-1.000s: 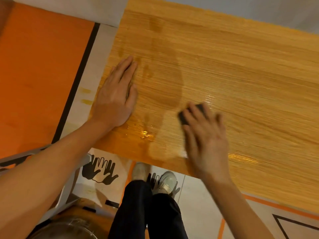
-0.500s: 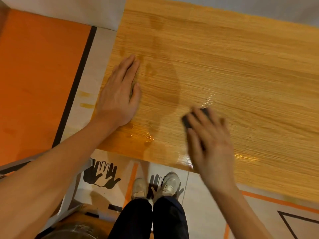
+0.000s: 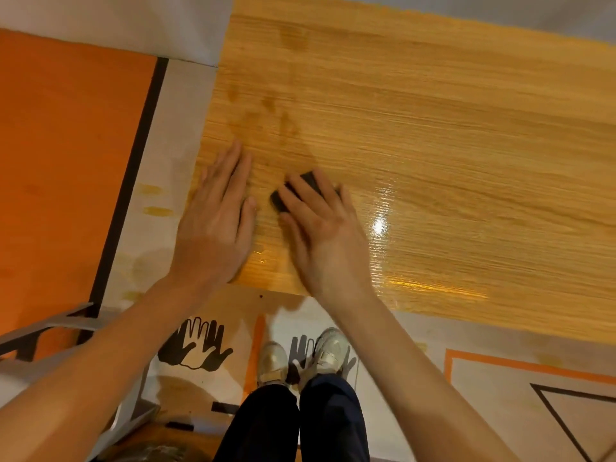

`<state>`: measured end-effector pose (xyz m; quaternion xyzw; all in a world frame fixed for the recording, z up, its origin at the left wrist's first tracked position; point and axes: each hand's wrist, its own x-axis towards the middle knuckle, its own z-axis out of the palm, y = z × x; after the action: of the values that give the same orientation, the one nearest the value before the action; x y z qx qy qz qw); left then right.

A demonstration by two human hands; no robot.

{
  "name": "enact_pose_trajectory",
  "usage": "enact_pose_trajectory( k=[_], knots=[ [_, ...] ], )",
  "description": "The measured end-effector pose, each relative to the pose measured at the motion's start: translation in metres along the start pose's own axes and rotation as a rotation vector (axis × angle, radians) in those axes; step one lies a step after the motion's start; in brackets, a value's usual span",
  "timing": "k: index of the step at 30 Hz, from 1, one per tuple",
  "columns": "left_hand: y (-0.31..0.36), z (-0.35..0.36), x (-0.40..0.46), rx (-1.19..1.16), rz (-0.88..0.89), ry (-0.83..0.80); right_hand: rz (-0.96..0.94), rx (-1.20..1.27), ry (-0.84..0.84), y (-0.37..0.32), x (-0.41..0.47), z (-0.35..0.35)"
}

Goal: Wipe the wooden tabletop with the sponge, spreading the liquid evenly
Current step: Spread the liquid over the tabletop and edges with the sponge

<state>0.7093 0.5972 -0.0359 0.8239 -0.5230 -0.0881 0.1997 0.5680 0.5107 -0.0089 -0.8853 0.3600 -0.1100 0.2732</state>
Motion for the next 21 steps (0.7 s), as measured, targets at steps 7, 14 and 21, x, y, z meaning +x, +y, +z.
enact_pose_trajectory(
  k=[7,14,21],
  knots=[
    [-0.007,0.005,0.004,0.056,-0.007,0.002,0.428,0.034,0.246,0.055,-0.060,-0.043],
    [-0.005,0.005,0.003,0.071,-0.001,0.006,0.030,0.053,0.016,-0.024,-0.031,0.013],
    [-0.005,0.004,0.001,0.061,0.013,0.016,0.372,0.005,0.293,0.048,-0.092,-0.034]
  ],
)
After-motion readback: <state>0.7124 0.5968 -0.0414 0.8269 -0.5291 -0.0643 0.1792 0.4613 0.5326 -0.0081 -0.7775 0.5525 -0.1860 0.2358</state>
